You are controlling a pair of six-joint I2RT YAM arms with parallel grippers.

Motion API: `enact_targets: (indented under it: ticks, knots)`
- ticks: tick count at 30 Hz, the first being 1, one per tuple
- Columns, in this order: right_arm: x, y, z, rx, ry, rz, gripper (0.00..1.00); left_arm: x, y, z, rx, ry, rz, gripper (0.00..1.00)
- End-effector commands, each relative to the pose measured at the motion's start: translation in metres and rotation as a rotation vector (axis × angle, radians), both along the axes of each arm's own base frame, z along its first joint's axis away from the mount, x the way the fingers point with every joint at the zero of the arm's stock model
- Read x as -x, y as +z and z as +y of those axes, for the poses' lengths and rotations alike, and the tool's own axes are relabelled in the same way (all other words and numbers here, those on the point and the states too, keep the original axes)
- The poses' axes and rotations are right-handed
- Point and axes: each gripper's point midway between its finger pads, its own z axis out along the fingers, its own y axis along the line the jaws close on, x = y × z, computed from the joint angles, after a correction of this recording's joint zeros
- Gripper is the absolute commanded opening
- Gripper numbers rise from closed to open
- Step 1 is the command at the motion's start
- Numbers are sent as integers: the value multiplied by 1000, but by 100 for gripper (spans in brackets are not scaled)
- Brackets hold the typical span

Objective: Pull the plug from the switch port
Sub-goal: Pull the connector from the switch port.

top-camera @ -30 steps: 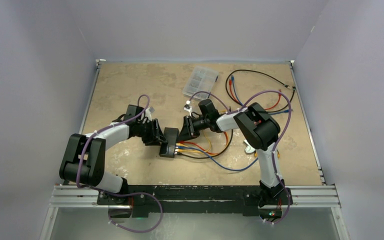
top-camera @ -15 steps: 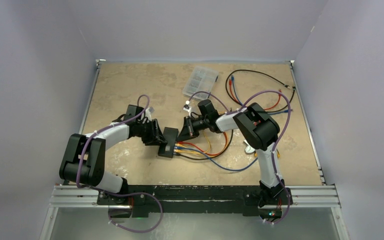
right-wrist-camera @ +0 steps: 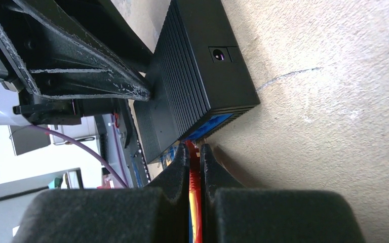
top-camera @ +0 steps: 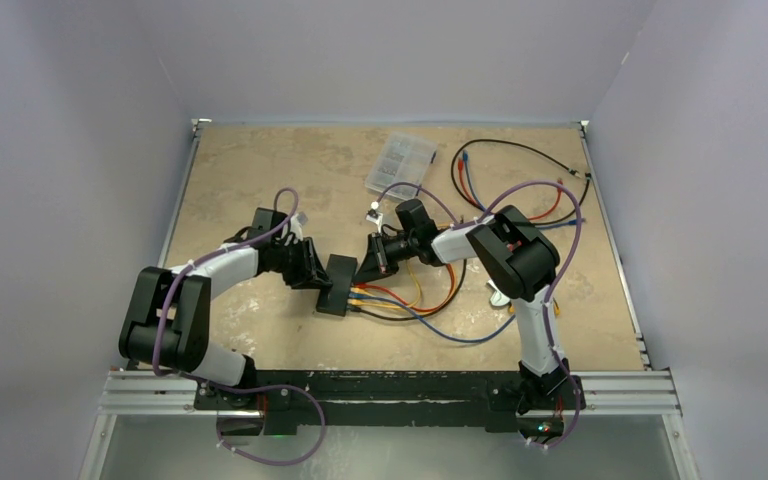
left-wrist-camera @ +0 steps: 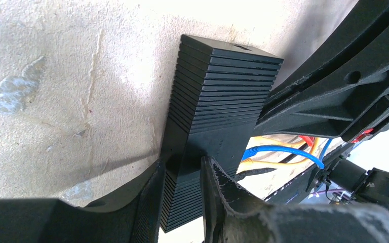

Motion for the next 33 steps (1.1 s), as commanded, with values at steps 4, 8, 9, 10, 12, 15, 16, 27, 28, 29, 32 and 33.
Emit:
enact_targets:
  ticks: [4, 8, 9, 10, 12, 15, 16, 27, 28, 29, 32, 33]
  knots:
    - [2, -2, -8, 58, -11, -35, 0, -4, -18, 19, -107, 60, 32, 26]
    - [3, -2, -10, 67, -8, -38, 0, -3, -23, 23, -138, 74, 48, 26]
    - [3, -3, -11, 69, -9, -40, 0, -3, -25, 24, -142, 74, 52, 25]
    - [4, -3, -11, 71, -8, -39, 0, -3, -26, 24, -145, 75, 58, 24]
    - [5, -4, -12, 76, -7, -39, 0, -2, -28, 25, -148, 77, 62, 23]
    - [7, -7, -15, 85, -6, -36, 0, -2, -30, 27, -158, 82, 66, 21]
    - [7, -8, -16, 87, -8, -36, 0, -2, -30, 27, -160, 83, 65, 21]
    - [14, -21, -27, 112, -7, -25, 0, -1, -34, 30, -177, 89, 73, 18]
    - [14, -23, -28, 116, -8, -24, 0, -1, -35, 30, -178, 89, 75, 17]
    - [15, -24, -29, 119, -10, -23, 0, -1, -35, 30, -178, 88, 75, 17]
    - [16, -30, -33, 134, -14, -19, 0, -1, -36, 30, -178, 89, 79, 16]
    - [16, -32, -34, 137, -17, -20, 0, -1, -35, 30, -178, 89, 77, 16]
